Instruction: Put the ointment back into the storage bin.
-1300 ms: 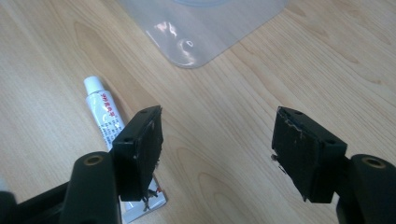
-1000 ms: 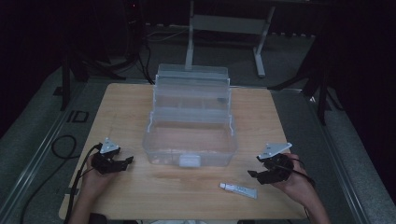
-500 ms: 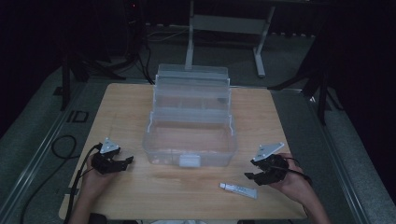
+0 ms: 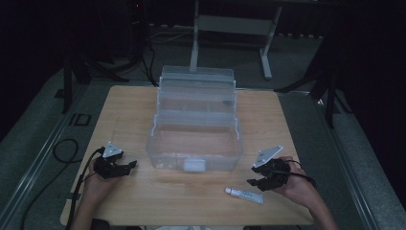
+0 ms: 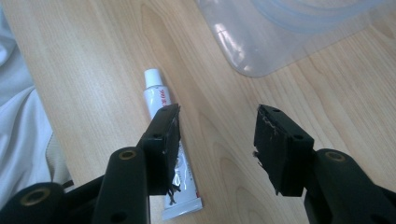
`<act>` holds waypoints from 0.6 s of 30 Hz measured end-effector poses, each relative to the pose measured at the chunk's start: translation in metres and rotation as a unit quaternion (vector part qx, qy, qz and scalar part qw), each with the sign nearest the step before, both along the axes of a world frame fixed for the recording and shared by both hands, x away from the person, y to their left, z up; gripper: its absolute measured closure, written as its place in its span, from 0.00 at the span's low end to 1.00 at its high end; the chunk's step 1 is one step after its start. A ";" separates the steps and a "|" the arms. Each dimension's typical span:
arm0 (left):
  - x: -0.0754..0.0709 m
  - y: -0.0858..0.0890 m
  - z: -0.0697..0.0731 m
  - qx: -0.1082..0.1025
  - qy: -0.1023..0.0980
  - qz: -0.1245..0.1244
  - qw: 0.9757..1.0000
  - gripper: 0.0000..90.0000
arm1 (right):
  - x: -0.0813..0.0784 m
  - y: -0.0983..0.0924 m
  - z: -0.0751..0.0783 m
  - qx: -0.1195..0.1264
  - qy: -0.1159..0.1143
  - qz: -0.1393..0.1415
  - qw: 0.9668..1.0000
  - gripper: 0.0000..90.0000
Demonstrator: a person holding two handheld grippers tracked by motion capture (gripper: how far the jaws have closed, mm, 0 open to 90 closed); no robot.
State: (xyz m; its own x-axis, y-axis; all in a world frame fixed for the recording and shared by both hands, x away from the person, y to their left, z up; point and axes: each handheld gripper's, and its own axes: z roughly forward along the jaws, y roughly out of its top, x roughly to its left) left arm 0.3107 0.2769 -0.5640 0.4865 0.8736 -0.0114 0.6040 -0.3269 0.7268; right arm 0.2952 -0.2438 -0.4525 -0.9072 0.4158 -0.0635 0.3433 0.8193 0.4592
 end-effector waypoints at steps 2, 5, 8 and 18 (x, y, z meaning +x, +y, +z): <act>0.000 0.000 0.000 0.000 0.000 0.000 1.000 0.33 | 0.000 0.002 0.000 -0.003 0.002 0.005 1.000 0.56; 0.000 0.000 0.000 0.000 0.000 0.000 1.000 0.33 | 0.000 0.005 0.000 -0.005 0.005 0.012 1.000 0.56; 0.000 0.000 0.000 0.000 0.000 0.000 1.000 0.33 | 0.000 0.007 -0.001 -0.008 0.008 0.016 1.000 0.56; 0.000 0.000 0.000 0.000 0.000 0.000 1.000 0.33 | 0.001 0.016 -0.004 -0.024 0.022 0.036 0.999 0.56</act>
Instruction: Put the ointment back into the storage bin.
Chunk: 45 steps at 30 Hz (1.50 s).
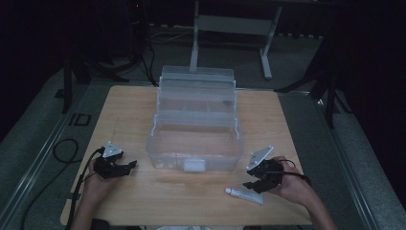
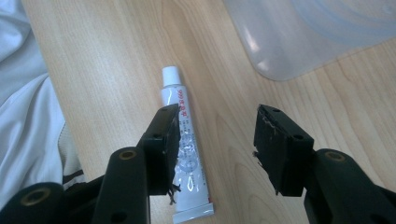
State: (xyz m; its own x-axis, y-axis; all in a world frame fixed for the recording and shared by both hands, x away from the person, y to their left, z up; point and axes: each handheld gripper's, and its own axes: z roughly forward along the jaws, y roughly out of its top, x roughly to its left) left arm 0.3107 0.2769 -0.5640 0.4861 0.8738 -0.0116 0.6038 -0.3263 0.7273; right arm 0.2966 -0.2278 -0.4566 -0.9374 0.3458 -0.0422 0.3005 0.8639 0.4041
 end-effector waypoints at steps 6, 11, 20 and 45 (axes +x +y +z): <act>0.000 0.000 0.000 0.000 0.000 0.000 1.000 0.33 | 0.000 0.005 -0.001 -0.012 0.008 0.010 1.000 0.56; 0.000 0.000 0.000 0.000 0.000 0.000 1.000 0.33 | 0.001 0.009 -0.002 -0.022 0.014 0.015 1.000 0.56; 0.000 0.000 0.000 0.000 0.000 0.000 1.000 0.33 | 0.003 0.014 -0.002 -0.036 0.023 0.024 0.999 0.56; 0.000 0.000 0.000 0.000 0.000 -0.001 1.000 0.33 | 0.006 0.029 -0.012 -0.079 0.050 0.052 0.994 0.56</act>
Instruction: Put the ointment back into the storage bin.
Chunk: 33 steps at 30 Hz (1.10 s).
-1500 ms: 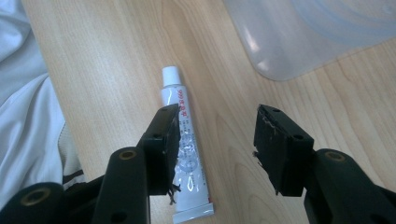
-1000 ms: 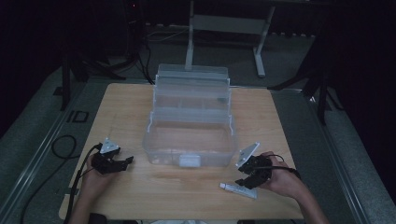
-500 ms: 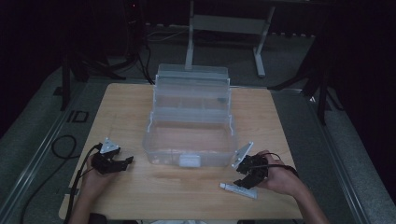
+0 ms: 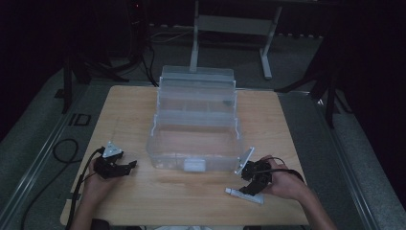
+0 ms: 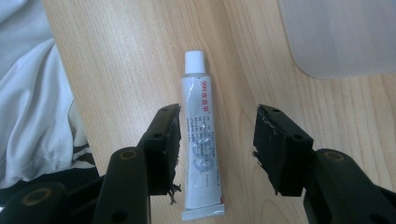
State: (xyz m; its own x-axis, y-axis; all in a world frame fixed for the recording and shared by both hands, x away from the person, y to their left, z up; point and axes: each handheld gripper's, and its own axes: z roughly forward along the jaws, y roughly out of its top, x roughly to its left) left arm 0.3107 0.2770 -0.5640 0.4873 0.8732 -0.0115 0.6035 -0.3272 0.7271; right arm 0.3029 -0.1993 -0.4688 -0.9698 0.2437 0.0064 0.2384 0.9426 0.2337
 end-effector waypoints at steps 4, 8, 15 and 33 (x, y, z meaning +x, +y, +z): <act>0.000 0.000 0.000 0.000 0.000 0.000 1.000 0.33 | 0.001 0.002 -0.002 -0.008 0.003 0.003 1.000 0.56; 0.000 0.000 0.000 0.000 0.000 0.000 1.000 0.33 | 0.001 0.005 -0.003 -0.014 0.007 0.009 1.000 0.56; 0.000 0.000 0.000 0.000 0.000 0.000 1.000 0.33 | 0.002 0.009 -0.007 -0.024 0.012 0.012 1.000 0.56; 0.000 0.000 0.000 -0.001 -0.001 0.000 1.000 0.33 | 0.003 0.021 -0.022 -0.063 0.033 0.030 0.997 0.62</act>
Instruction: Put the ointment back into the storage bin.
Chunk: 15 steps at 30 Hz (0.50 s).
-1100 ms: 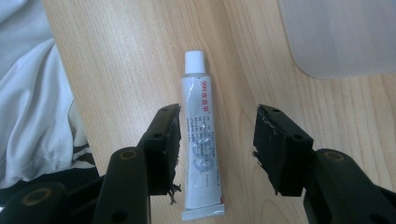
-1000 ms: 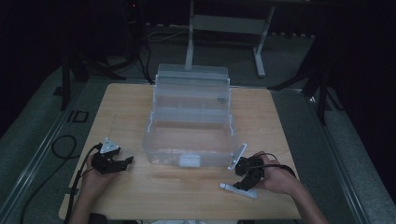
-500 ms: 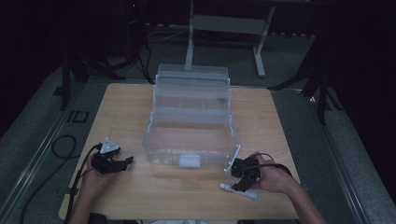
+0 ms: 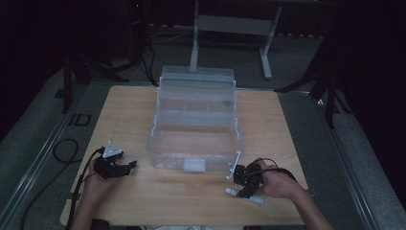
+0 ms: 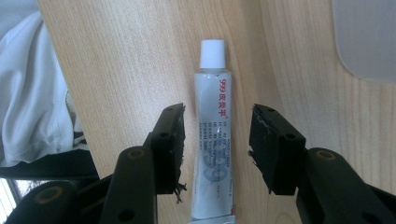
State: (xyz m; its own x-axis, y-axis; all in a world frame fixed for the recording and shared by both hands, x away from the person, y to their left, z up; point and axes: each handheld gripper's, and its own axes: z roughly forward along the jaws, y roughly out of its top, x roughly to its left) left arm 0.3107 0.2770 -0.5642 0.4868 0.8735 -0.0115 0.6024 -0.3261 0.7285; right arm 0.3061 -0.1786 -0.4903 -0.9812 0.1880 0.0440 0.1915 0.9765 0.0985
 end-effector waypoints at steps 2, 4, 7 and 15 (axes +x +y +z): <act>0.000 0.000 0.000 0.000 0.000 -0.001 1.000 0.33 | -0.001 0.002 -0.002 -0.004 0.002 -0.001 1.000 0.62; 0.000 0.000 0.000 0.000 0.000 0.000 1.000 0.33 | 0.000 0.002 -0.003 -0.006 0.002 0.002 1.000 0.62; 0.000 0.000 0.000 0.000 0.000 -0.001 1.000 0.33 | -0.001 0.004 -0.006 -0.009 0.005 0.001 1.000 0.63; 0.000 0.000 0.000 0.000 0.000 0.000 1.000 0.33 | -0.002 0.009 -0.019 -0.033 0.010 0.010 0.999 0.66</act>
State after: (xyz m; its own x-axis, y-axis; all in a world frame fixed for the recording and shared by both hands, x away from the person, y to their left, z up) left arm 0.3107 0.2770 -0.5642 0.4874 0.8731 -0.0116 0.6025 -0.3267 0.7282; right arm 0.3042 -0.1696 -0.5090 -0.9838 0.1714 0.0527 0.1732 0.9844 0.0305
